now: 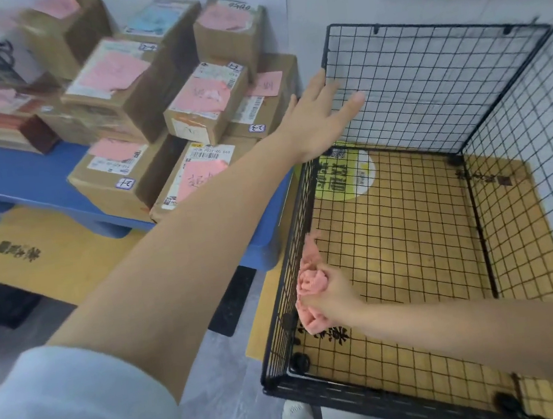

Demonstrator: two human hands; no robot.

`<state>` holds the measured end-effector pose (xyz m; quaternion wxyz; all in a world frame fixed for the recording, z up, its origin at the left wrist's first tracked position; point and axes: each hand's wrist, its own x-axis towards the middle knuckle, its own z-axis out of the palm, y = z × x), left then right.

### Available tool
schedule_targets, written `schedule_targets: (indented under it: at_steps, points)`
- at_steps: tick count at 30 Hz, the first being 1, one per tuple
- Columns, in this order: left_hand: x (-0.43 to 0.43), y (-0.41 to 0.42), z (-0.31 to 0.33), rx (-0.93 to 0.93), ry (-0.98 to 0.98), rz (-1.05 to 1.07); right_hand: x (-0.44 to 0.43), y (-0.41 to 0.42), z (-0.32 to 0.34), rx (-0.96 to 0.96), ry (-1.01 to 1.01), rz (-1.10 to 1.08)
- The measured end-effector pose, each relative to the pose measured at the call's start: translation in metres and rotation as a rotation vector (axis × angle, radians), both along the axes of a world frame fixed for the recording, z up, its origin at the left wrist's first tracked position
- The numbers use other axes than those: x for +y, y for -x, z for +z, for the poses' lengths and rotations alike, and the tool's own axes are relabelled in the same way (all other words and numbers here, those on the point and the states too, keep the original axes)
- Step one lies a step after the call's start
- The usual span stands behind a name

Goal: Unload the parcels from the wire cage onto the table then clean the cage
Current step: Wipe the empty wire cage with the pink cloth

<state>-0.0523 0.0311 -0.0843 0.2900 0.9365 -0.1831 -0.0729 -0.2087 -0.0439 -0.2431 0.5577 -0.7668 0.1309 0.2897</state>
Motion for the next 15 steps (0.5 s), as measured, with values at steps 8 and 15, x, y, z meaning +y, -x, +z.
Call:
schedule_targets:
  at_steps: [8, 15]
  points:
    - [-0.001, 0.0, 0.002, 0.029, 0.051, 0.034, -0.004, 0.006, 0.016, 0.042, -0.08, -0.024]
    - [-0.004, 0.004, 0.004, 0.061, 0.044, 0.044, -0.028, 0.019, 0.125, -0.463, -0.317, 0.21]
